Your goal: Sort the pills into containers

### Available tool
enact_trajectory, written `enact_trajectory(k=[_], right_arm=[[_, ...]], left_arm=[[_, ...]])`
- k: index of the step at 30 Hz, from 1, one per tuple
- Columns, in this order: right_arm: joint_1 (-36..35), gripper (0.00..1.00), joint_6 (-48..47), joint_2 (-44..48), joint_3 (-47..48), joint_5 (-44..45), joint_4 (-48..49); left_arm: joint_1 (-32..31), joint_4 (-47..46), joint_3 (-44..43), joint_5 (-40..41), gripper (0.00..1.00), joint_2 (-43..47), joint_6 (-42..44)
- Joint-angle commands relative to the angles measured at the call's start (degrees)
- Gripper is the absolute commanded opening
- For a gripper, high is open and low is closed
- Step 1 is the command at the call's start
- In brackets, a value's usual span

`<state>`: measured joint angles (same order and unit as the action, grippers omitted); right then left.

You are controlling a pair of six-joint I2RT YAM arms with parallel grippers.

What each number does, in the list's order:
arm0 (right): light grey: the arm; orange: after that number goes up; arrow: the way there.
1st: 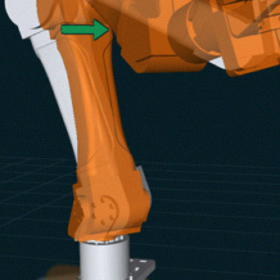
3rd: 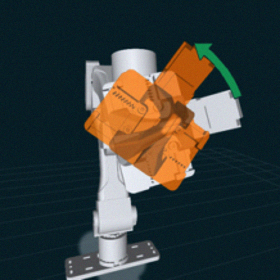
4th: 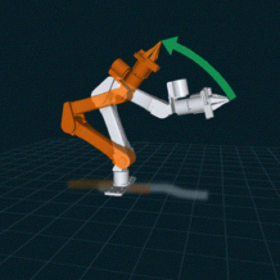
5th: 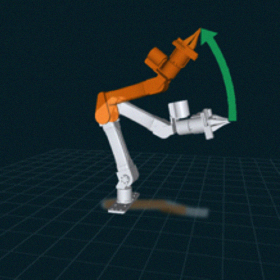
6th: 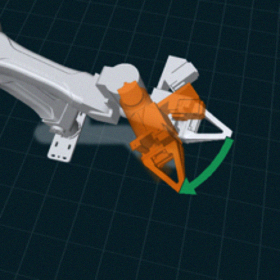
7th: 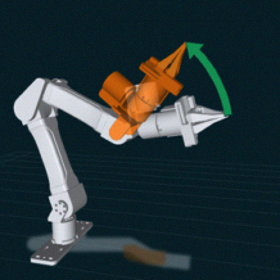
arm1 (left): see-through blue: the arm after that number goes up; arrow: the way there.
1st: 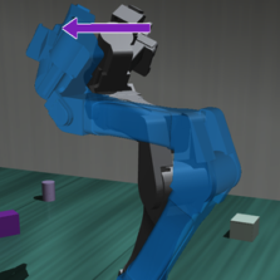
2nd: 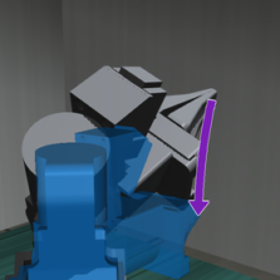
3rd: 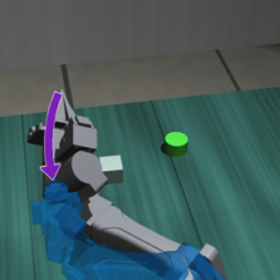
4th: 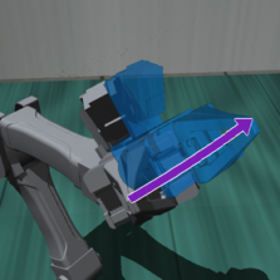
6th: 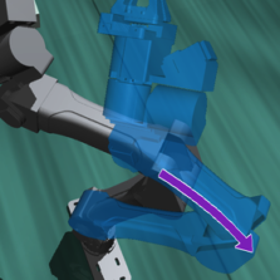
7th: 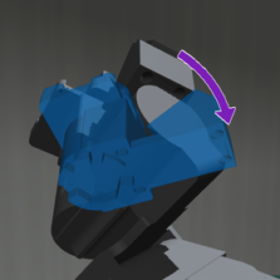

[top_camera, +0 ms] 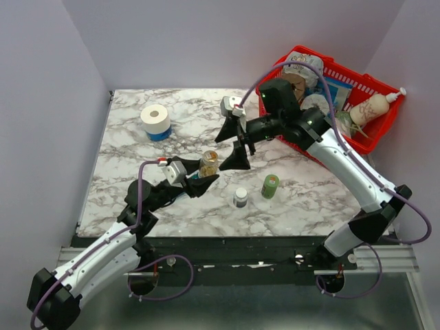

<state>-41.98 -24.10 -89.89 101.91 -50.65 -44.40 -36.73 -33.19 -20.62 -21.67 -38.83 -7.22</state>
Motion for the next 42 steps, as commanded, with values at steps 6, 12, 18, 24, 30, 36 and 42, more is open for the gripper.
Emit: enact_trajectory(k=[6, 12, 18, 24, 30, 36, 42], right_arm=[[0.3, 0.99, -52.8, -0.5, 5.8, -14.4, -34.5], [-1.3, 0.87, -53.1, -4.0, 7.4, -16.1, -38.3], [-2.3, 0.63, -45.9, -0.8, 2.3, -12.5, -30.1], [-2.5, 0.53, -43.1, 0.6, 0.4, -12.2, -27.8], [-3.0, 0.34, -27.3, 3.1, -5.1, -9.1, -14.8], [-2.8, 0.20, 13.1, 6.0, -18.3, 8.4, 15.5], [-2.7, 0.23, 24.0, 1.6, -18.1, 11.8, 18.7]], left_arm=[[2.8, 11.6, -7.8, -27.7, 0.00, -1.9, 5.6], [2.9, 14.2, -11.4, -33.3, 0.00, -5.7, 6.6], [3.0, 15.2, -12.9, -34.1, 0.00, -7.9, 7.0], [3.3, 16.9, -13.7, -32.2, 0.00, -8.2, 8.6], [3.2, 14.3, -13.1, -25.3, 0.00, -6.5, 7.5], [2.5, 0.4, -9.0, -4.4, 0.00, -2.0, 2.4], [0.0, -4.3, -9.4, 6.3, 0.00, -6.0, 4.0]])
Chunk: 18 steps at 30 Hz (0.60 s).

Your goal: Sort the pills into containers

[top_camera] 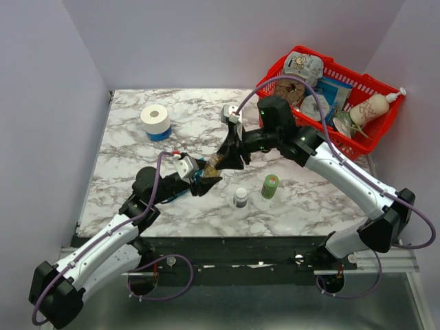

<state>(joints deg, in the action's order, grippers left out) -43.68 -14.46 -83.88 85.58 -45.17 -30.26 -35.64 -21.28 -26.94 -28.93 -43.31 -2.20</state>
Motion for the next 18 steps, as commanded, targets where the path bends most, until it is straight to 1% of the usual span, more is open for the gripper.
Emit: enact_trajectory(k=[1, 2, 3, 4, 5, 6, 7, 8, 9, 10, 11, 12, 13, 14, 15, 17, 18], right_arm=[[-1.0, 0.26, 14.4, -4.5, -1.6, 5.8, 4.7], [-1.0, 0.31, 14.4, -4.5, -1.4, 4.7, 4.7], [-1.0, 0.42, 12.5, -3.8, -0.9, 4.7, 4.3], [-1.0, 0.50, 11.3, -3.0, -0.5, 5.2, 4.2], [-0.4, 0.58, 9.7, -2.2, -0.1, 3.6, 3.8], [0.2, 0.73, 5.7, -1.0, 0.6, 1.9, 2.8], [0.5, 0.81, 3.3, -0.8, 3.9, 0.4, 1.1], [1.1, 0.89, 0.7, -0.8, 5.7, -3.2, -4.0], [1.4, 0.94, -6.6, -0.8, 7.6, -4.7, -7.1], [1.4, 0.96, -10.5, -0.7, 9.5, -5.7, -9.8], [1.4, 0.98, -15.3, -0.4, 12.0, -7.2, -16.2], [1.4, 1.00, -26.0, -0.2, 13.2, -10.4, -19.5], [1.4, 1.00, -31.0, 0.1, 13.9, -11.5, -22.5], [1.4, 1.00, -35.4, -0.1, 15.7, -12.7, -28.7], [1.4, 1.00, -44.6, -0.4, 16.5, -14.2, -31.9], [1.4, 1.00, -52.7, -1.2, 17.1, -16.0, -39.2], [1.4, 1.00, -56.7, -1.8, 17.5, -17.6, -40.7]], left_arm=[[-1.1, -16.3, -3.4, 13.3, 0.00, -2.0, -1.0], [-1.1, -16.2, -3.4, 12.8, 0.00, -2.3, -0.8], [-1.0, -15.1, -3.3, 12.3, 0.00, -2.5, -0.7], [-1.1, -14.1, -3.2, 10.9, 0.00, -2.4, 0.0], [-1.1, -13.0, -3.2, 10.1, 0.00, -2.1, 0.2], [-1.0, -10.7, -3.1, 8.9, 0.00, -1.8, 0.5], [-1.0, -9.4, -2.8, 6.8, 0.00, -1.4, 0.8], [-0.9, -8.3, -2.6, 5.4, 0.00, -1.2, 1.2], [-0.8, -6.0, -2.5, 3.8, 0.00, -0.6, 1.3], [-0.5, -4.8, -2.3, 2.1, 0.00, -0.5, 1.6], [-0.5, -3.8, -2.3, -0.6, 0.00, -0.2, 1.8], [-0.3, -2.5, -2.3, -2.2, 0.00, 0.4, 1.8], [0.1, -1.9, -2.3, -4.4, 0.00, 0.6, 1.9], [0.3, -1.2, -2.5, -7.7, 0.00, 0.8, 1.8], [0.7, -0.2, -2.8, -10.3, 0.00, 0.7, 1.9], [1.4, 0.4, -3.8, -14.8, 0.00, 0.1, 1.9], [1.6, 0.5, -4.2, -18.6, 0.00, -0.7, 1.4]])
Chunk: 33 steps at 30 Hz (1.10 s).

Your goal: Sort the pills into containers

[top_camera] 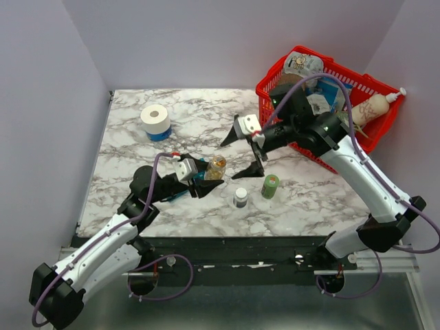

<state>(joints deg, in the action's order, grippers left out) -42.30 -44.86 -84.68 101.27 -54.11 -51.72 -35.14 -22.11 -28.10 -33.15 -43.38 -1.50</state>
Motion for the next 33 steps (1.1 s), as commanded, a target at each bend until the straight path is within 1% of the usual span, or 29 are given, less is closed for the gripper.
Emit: enact_trajectory(k=[1, 3, 5, 6, 8, 12, 14, 15, 16, 18, 20, 21, 22, 23, 24, 26, 27, 28, 29, 30, 31, 32, 33], right_arm=[[0.0, 1.00, -25.9, -1.5, 2.0, -9.5, -19.5], [-0.1, 0.98, -24.8, -3.4, 2.3, -11.9, -19.7], [-0.5, 0.95, -24.0, -4.3, 2.3, -12.3, -19.6], [-0.6, 0.91, -22.2, -4.8, 2.2, -12.1, -19.1], [-0.7, 0.87, -20.2, -4.7, 1.5, -11.6, -16.8], [-0.9, 0.84, -15.4, -3.2, -1.1, -10.6, -12.0], [-1.0, 0.79, -14.5, -2.6, -2.0, -10.2, -10.6], [-1.1, 0.73, -14.0, -2.6, -2.0, -10.3, -10.5], [-1.1, 0.69, -13.6, -2.9, -1.9, -10.5, -10.5], [-1.2, 0.62, -13.3, -3.3, -1.4, -10.6, -10.9], [-1.5, 0.58, -12.9, -3.6, -1.5, -10.3, -10.8], [-1.6, 0.53, -12.0, -3.6, -1.7, -9.8, -10.5], [-1.6, 0.51, -11.5, -3.6, -1.9, -9.4, -10.1], [-1.6, 0.47, -10.6, -3.5, -2.0, -9.2, -8.8], [-1.6, 0.41, -8.2, -3.4, -2.3, -8.4, -7.8], [-1.6, 0.38, -4.4, -2.9, -3.8, -7.3, -3.5], [-1.6, 0.34, 0.3, -2.2, -4.7, -6.1, -1.6], [-1.6, 0.31, 3.0, -2.0, -6.6, -5.3, 0.4], [-1.6, 0.31, 5.9, -1.5, -7.9, -4.6, 4.6], [-1.6, 0.28, 11.3, -0.9, -9.1, -3.0, 6.6], [-1.6, 0.27, 14.0, -0.7, -10.2, -2.1, 8.8], [-1.6, 0.25, 17.3, -0.4, -13.0, -0.8, 13.4], [-1.6, 0.25, 22.3, -0.1, -14.1, 2.5, 15.4]], left_arm=[[1.1, 1.4, -3.8, -15.5, 0.00, -1.1, 0.4], [1.2, 1.1, -4.4, -17.8, 0.00, -2.3, 0.0], [1.3, 0.7, -5.0, -19.0, 0.00, -2.9, -0.7], [1.3, 0.1, -5.1, -19.1, 0.00, -3.3, -0.8], [1.3, -0.6, -5.1, -19.7, 0.00, -3.7, -1.4], [1.3, -1.0, -5.1, -20.1, 0.00, -5.0, -1.7], [1.2, -1.2, -5.1, -19.9, 0.00, -5.1, -1.8], [1.2, -1.2, -5.0, -19.7, 0.00, -5.2, -1.8], [1.2, -1.2, -5.0, -19.3, 0.00, -5.2, -1.8], [1.2, -1.3, -5.1, -18.6, 0.00, -5.3, -1.7], [1.3, -1.3, -5.0, -18.3, 0.00, -5.3, -1.8], [1.2, -1.3, -5.0, -17.7, 0.00, -5.4, -1.8], [1.2, -1.2, -5.0, -17.3, 0.00, -5.3, -1.8], [1.2, -1.2, -5.0, -17.0, 0.00, -5.3, -1.8], [1.3, -1.2, -5.0, -16.0, 0.00, -5.0, -1.8], [1.3, -1.5, -4.6, -14.2, 0.00, -4.6, -1.8], [1.2, -2.3, -4.4, -13.0, 0.00, -3.8, -1.8], [1.2, -2.9, -3.6, -9.3, 0.00, -3.3, -1.9], [1.3, -4.0, -3.1, -7.6, 0.00, -2.9, -2.3], [1.3, -6.9, -2.3, -4.9, 0.00, -1.7, -3.0], [1.1, -8.7, -0.7, -0.1, 0.00, -1.2, -3.8], [1.0, -10.6, 0.1, 3.3, 0.00, -0.8, -5.6], [0.7, -13.5, 0.8, 6.1, 0.00, -0.3, -6.2]])
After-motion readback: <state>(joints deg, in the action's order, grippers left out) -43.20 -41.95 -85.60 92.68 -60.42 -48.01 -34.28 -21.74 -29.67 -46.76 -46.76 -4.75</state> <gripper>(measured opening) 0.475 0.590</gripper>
